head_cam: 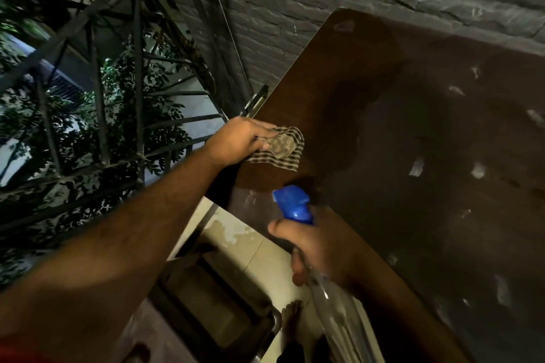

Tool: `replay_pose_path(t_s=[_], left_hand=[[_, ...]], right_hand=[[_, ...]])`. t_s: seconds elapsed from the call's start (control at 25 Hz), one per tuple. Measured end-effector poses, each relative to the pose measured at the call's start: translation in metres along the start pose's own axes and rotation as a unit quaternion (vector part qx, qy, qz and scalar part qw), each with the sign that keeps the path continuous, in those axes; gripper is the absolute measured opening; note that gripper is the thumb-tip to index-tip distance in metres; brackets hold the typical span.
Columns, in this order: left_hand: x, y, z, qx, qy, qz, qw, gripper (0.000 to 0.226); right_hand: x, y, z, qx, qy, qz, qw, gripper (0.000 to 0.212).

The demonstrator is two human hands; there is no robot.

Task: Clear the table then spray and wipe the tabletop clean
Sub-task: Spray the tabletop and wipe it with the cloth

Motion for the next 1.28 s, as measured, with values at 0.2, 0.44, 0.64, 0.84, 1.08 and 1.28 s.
replay_pose_path(t_s=[0.2, 0.44, 0.64, 0.84, 1.08, 1.28], left_hand=[[-0.004, -0.002, -0.005, -0.024, -0.005, -0.002, 1.0, 0.044], [-0.011, 0.003, -0.003, -0.02, 0.016, 0.016, 1.0, 0.044], [-0.012, 0.008, 0.0, 0.007, 0.032, 0.017, 0.999, 0.042], [0.0, 0.023, 0.004, 0.023, 0.038, 0.018, 0.999, 0.041], [-0.005, 0.082, 0.002, 0.069, 0.045, 0.014, 0.997, 0.036], [0.0, 0.081, 0.006, 0.083, 0.042, 0.013, 0.996, 0.032]], right_hand=[[-0.018, -0.007, 0.037, -0.007, -0.004, -0.043, 0.999, 0.02], [-0.022, -0.013, 0.04, 0.008, 0.05, -0.074, 0.996, 0.027], [0.003, -0.009, 0.006, 0.011, 0.022, 0.033, 0.999, 0.028], [0.007, -0.01, -0.003, 0.034, -0.012, 0.052, 0.998, 0.04], [-0.013, -0.006, -0.002, 0.055, -0.045, -0.004, 0.997, 0.019], [-0.026, -0.004, -0.002, 0.087, -0.067, -0.03, 0.994, 0.015]])
Point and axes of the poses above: each hand's wrist, its own y-axis away from the middle knuckle, its own z-axis out of the palm, x = y × z, the point moved 3 cm from there along -y, towards the middle knuckle, and after that the axes turned 14 degrees about x, right-handed, at the moved point
